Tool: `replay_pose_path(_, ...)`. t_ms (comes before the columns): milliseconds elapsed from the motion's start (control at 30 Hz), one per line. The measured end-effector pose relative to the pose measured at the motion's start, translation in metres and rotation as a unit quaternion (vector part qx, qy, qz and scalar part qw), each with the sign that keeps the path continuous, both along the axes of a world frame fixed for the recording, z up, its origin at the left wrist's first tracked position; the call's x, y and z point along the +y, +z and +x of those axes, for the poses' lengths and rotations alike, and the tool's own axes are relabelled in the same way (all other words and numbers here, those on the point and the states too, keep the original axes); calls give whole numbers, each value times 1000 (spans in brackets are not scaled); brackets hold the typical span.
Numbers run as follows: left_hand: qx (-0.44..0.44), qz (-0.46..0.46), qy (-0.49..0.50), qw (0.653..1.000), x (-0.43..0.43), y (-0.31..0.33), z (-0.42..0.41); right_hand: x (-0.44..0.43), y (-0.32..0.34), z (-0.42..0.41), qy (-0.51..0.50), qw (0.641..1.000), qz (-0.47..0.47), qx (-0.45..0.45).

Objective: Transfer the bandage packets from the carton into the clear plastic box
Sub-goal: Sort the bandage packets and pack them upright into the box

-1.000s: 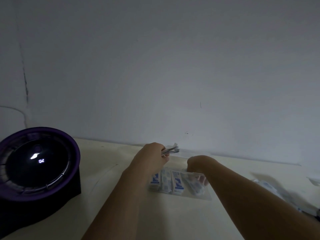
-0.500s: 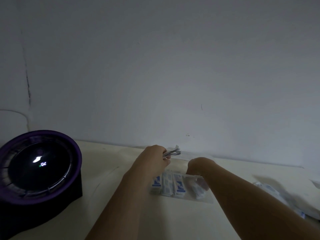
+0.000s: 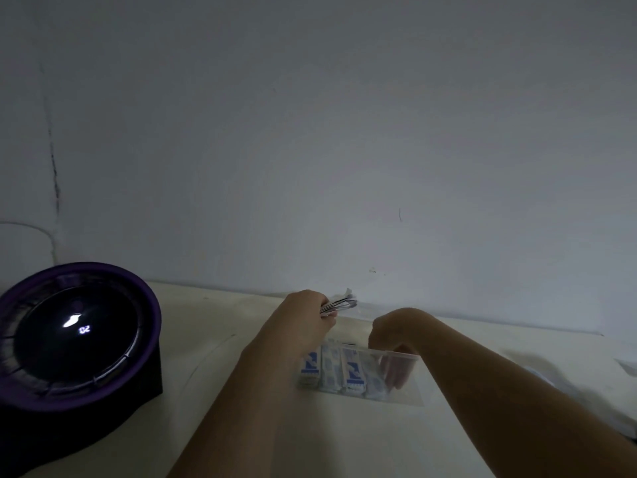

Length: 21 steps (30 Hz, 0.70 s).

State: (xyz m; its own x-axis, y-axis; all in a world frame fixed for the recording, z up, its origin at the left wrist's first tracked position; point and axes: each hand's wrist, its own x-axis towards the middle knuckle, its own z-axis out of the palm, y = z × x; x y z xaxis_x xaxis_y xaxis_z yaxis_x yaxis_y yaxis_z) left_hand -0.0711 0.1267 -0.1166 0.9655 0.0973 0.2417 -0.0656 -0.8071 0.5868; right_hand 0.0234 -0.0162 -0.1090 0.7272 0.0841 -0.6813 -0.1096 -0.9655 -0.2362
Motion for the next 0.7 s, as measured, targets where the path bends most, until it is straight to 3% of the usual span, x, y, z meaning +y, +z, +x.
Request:
replay_pose_path(133,7,-13,2,1000,0,0,-1,-5,8,-8,22,999,17,-33)
replay_pose_path(233,-10,-46,7,999,0,6,-4,-14,29,-15,76,981,73,-165)
replay_pose_path(333,-37,-156,-4,987,-4,16,-7,-24,56,-29,144,908,232,-317)
replay_pose_path(433,40,-319,-79,944,-13,24,-14,-32,73,-56,205,837,378,-338)
replay_pose_path(567,126,-419,-177,882,-24,27,-24,-36,74,-83,279,815,339,-377)
replay_pose_path(700,121,-429,-186,876,-30,32,-29,-39,72,-89,283,785,265,-483)
